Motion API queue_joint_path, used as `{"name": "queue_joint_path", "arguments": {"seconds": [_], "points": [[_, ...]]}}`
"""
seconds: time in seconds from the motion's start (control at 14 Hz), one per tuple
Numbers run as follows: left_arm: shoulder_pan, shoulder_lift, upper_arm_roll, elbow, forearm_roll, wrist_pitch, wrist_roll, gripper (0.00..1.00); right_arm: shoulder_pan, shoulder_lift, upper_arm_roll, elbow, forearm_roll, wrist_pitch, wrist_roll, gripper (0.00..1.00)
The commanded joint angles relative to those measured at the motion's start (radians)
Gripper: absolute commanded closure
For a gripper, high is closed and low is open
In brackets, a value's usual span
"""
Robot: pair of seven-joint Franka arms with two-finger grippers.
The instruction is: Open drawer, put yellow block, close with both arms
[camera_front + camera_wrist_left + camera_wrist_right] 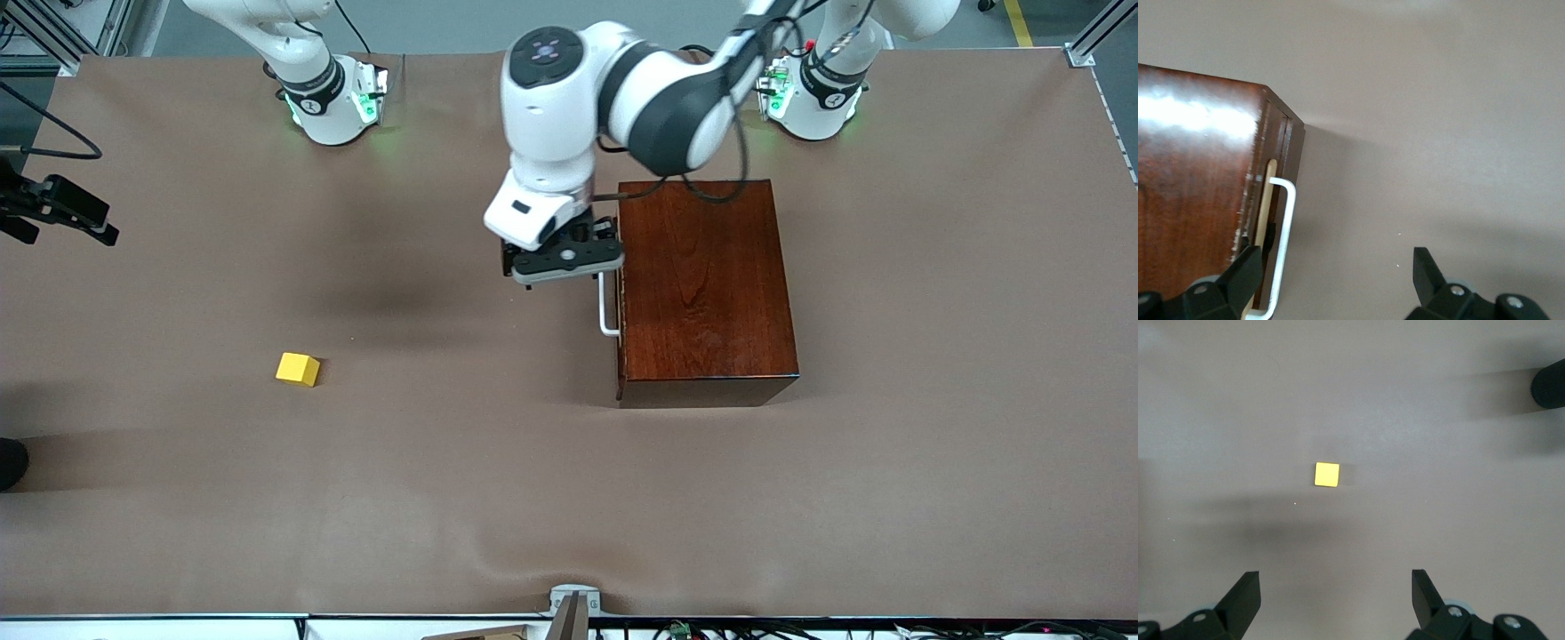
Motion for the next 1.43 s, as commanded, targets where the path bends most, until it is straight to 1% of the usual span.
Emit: {"name": "queue_joint_path", "arguments": {"seconds": [0.0,0.29,0.71,1.0,1.36], "points": [[-0.038,0.056,0.039,0.055,0.026,-0.006,0.003,0.0,0.002,0.0,0.0,0.005,-0.003,0.001,-0.007,0.0],[-0.047,0.073,0.036,0.052,0.026,-0.052,0.014,0.0,0.002,0.0,0.0,0.005,-0.003,0.001,-0.007,0.0],[-0.044,0.102,0.019,0.046,0.017,-0.167,0.068,0.0,0.002,0.0,0.0,0.005,-0.003,0.001,-0.007,0.0],[-0.044,0.154,0.019,0.046,0.017,-0.167,0.069,0.0,0.004,0.0,0.0,0.005,-0.003,0.001,-0.007,0.0],[-0.044,0.192,0.02,0.046,0.019,-0.167,0.089,0.0,0.005,0.0,0.0,0.005,-0.003,0.001,-0.007,0.0]]}}
